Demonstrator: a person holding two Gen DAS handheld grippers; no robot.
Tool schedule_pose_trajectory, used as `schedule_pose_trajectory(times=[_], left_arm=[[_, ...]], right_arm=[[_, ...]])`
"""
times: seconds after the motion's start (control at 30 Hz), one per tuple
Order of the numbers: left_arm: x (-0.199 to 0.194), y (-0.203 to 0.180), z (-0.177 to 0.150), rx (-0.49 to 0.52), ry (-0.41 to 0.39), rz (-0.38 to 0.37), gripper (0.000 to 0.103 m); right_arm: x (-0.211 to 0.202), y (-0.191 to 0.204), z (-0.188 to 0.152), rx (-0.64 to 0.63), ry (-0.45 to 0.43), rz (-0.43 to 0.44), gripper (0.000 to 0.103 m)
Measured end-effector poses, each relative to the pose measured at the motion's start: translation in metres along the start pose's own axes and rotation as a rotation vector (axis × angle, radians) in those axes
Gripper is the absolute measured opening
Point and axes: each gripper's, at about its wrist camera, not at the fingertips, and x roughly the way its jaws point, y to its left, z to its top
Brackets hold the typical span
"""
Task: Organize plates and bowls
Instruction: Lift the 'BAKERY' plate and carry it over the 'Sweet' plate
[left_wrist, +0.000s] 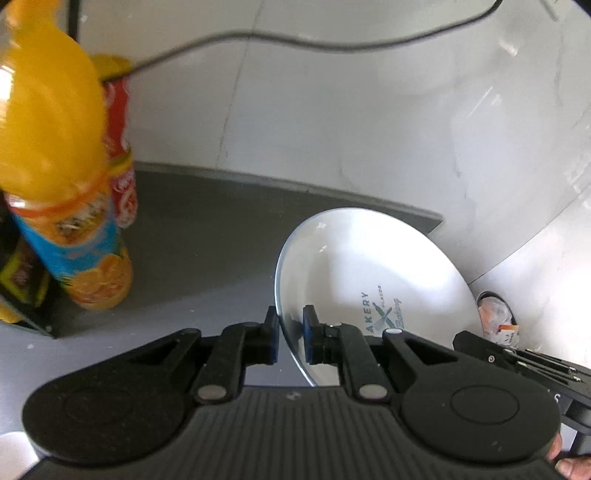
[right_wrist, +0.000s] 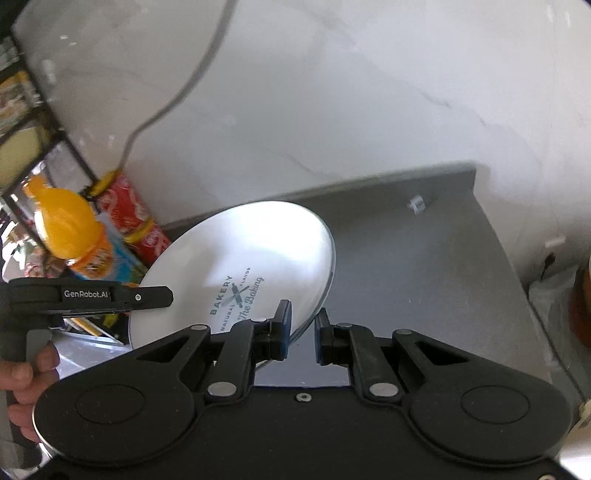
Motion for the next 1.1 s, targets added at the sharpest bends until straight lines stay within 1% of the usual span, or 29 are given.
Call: schedule_pose_trajectory(times=[0.1,0.2,0.4,0.63,0.77,0.93,1.1], left_arm=[[-0.024,0.011,-0.001,-0.005,-0.027,-0.019,0.011],[-0.044,0.023,-0.004,0.006,-0.049,-0.018,0.011],[-0.072,0.048,-0.018,0.009,-0.067,-0.016,0.011],[-0.102,0.083,-0.043,0.004,-0.071,-0.018,0.011],[-0.11,0.106,-0.058,-0.008,-0.064,-0.017,0.011],[-0.136,0.121,-0.077,-0.008,-0.056,-0.005,0.011],[-0.149,0.145,-0.098,-0.028,-0.038,0.007,0.011]], right_arm=[[-0.016,0.015,0.001,-0.008,-0.03,0.012,0.012],[-0.029,0.032,-0.003,-0.014,-0.056,0.01,0.012],[-0.044,0.068,-0.022,-0.016,-0.075,0.015,0.012],[-0.055,0.104,-0.049,-0.013,-0.073,0.016,0.012],[-0.059,0.124,-0.067,-0.019,-0.064,0.016,0.012],[-0.061,0.147,-0.089,-0.032,-0.049,0.017,0.012],[-0.059,0.168,-0.112,-0.041,-0.027,0.023,0.012]])
